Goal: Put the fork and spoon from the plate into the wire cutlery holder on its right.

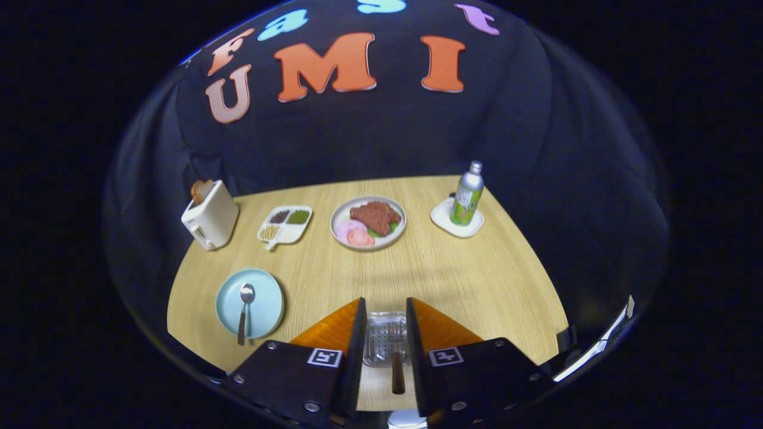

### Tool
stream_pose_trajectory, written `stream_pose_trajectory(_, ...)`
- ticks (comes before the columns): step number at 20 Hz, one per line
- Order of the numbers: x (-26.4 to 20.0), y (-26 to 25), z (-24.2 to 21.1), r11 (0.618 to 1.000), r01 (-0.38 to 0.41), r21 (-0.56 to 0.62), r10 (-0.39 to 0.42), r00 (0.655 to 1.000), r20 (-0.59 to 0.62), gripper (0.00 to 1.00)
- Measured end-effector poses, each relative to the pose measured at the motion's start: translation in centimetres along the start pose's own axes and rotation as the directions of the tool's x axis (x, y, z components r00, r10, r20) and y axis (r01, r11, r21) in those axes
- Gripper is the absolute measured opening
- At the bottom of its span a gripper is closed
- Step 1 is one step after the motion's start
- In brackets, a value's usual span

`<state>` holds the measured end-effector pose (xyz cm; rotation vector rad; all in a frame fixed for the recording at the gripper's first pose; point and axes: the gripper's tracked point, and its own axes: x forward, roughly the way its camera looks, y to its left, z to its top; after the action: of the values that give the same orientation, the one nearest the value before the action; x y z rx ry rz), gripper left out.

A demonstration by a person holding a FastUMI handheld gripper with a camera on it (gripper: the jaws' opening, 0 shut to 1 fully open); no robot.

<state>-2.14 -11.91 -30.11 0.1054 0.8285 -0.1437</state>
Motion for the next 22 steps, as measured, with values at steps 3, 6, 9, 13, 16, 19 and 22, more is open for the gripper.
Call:
stream_pose_trajectory(3,-1.6,2.4,4.6,1.0,-0.03,0.001,0.03,0.983,0.181,0.63)
stream_pose_trajectory(6,-2.6,4.5,7.4,0.999,-0.033,-0.024,0.039,0.953,0.302,0.73)
stream_pose_trajectory(9,-3.6,7.3,9.0,0.998,-0.041,-0.057,0.059,0.931,0.36,0.73)
stream_pose_trajectory(13,-4.5,10.7,11.6,0.995,-0.065,-0.07,0.09,0.892,0.442,0.73)
stream_pose_trajectory(16,-5.5,12.7,13.7,0.994,-0.065,-0.085,0.1,0.854,0.51,0.73)
stream_pose_trajectory(19,-6.4,15.1,15.0,0.99,-0.105,-0.098,0.142,0.818,0.558,0.74)
stream_pose_trajectory(22,-5.1,17.9,13.3,0.979,-0.155,-0.132,0.201,0.838,0.508,0.81)
